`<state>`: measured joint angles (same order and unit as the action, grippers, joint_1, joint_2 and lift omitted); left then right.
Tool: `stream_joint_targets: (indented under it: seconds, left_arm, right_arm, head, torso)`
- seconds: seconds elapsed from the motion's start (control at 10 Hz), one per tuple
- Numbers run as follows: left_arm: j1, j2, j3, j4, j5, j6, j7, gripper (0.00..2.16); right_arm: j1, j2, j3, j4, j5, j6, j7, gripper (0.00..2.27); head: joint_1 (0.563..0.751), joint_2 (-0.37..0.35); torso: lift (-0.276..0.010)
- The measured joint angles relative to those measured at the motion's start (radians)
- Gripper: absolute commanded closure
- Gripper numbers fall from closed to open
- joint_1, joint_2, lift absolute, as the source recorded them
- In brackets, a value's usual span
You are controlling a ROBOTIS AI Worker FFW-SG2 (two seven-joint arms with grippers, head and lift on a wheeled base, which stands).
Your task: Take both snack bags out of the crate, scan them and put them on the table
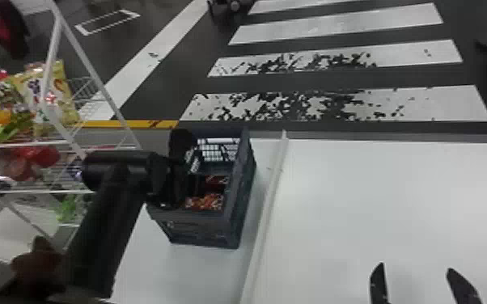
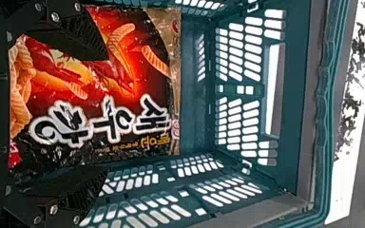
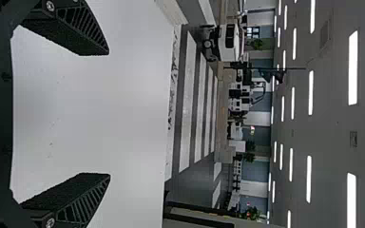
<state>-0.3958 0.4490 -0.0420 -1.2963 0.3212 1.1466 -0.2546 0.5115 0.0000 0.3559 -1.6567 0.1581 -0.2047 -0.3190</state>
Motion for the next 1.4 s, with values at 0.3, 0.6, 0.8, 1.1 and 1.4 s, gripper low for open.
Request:
stream_joint_targets:
  seconds: [0.3,0.6,0.8,1.1,1.4]
  left_arm:
    - [-0.002,0.000,-0.008,0.029,-0.038,-0.002,-0.010,0.20]
    - [-0.012,-0.007,-0.029,0.072,-0.054,-0.012,-0.019,0.45]
    - [-0.024,-0.013,-0.042,0.112,-0.071,-0.049,-0.050,1.61]
    - [-0.025,-0.021,-0.045,0.127,-0.100,-0.095,-0.035,2.14]
    - [-0.018,-0.026,-0.047,0.126,-0.137,-0.102,-0.047,2.14]
  right_arm:
    - [-0.001,0.000,0.000,0.005,0.000,0.002,0.001,0.08]
    - [0.000,0.000,0.000,0.009,-0.002,0.002,0.001,0.08]
    - [-0.001,0.000,-0.001,0.010,-0.006,0.002,0.008,0.08]
    - [-0.001,0.000,-0.009,0.014,-0.018,0.002,0.015,0.08]
    - [-0.001,0.000,-0.015,0.017,-0.026,-0.001,0.017,0.08]
  head:
    - [0.695,0.350]
    - [0.695,0.350]
    - [0.695,0.350]
    - [0.695,0.350]
    - [0.695,0.350]
  torso:
    - [-0.092]
    - [-0.092]
    - [-0.092]
    - [-0.092]
    - [-0.092]
